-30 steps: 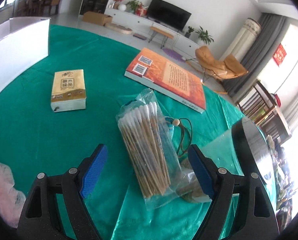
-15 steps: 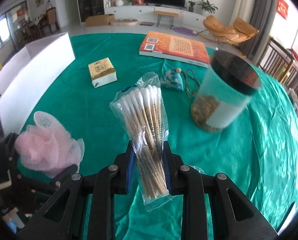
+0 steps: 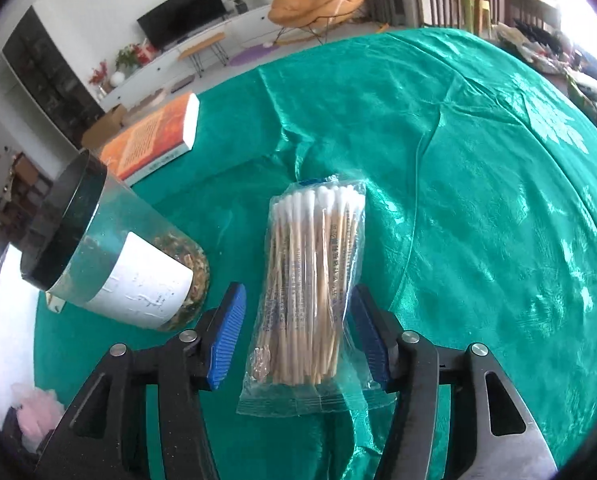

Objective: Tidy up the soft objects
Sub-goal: 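Carry both items over the cardboard box and open both tools to drop them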

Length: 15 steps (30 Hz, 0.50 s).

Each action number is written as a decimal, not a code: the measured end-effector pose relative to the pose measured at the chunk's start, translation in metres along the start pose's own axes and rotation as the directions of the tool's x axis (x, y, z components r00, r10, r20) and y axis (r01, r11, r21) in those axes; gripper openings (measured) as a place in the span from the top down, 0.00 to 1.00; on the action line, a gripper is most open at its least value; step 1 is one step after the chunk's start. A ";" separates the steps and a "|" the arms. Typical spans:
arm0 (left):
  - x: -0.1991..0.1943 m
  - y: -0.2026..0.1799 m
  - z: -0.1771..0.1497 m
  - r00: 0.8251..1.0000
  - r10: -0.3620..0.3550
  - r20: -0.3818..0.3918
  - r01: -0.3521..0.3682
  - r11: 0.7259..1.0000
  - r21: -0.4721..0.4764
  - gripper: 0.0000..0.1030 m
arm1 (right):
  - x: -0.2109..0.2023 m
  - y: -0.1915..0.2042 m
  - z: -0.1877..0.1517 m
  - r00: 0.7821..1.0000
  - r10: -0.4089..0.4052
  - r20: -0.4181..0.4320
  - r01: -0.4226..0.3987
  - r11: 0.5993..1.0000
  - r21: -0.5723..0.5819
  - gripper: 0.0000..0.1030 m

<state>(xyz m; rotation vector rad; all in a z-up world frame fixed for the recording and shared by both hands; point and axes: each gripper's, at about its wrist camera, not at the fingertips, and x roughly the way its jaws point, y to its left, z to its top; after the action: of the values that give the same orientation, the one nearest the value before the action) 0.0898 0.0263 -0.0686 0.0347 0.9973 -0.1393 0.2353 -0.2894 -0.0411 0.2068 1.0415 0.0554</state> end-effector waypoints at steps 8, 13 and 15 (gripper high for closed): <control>-0.014 0.015 0.018 0.997 -0.055 0.051 0.062 0.989 -0.138 0.65 | -0.044 0.013 0.002 0.982 -0.146 0.117 0.150 0.988 -0.025 0.73; -0.091 0.043 0.031 0.974 -0.134 0.184 0.169 0.967 -0.189 0.65 | -0.129 0.069 -0.002 0.958 -0.055 0.283 0.085 0.992 -0.095 0.73; -0.122 0.066 0.028 0.968 -0.120 0.222 0.167 0.964 -0.207 0.65 | -0.151 0.112 -0.011 0.954 0.039 0.298 0.012 0.986 -0.166 0.73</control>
<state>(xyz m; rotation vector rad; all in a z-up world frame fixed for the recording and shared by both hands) 0.0569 0.1014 0.0467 -0.2561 0.8006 -0.1592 0.1556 -0.2001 0.1044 0.0669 0.7275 0.1191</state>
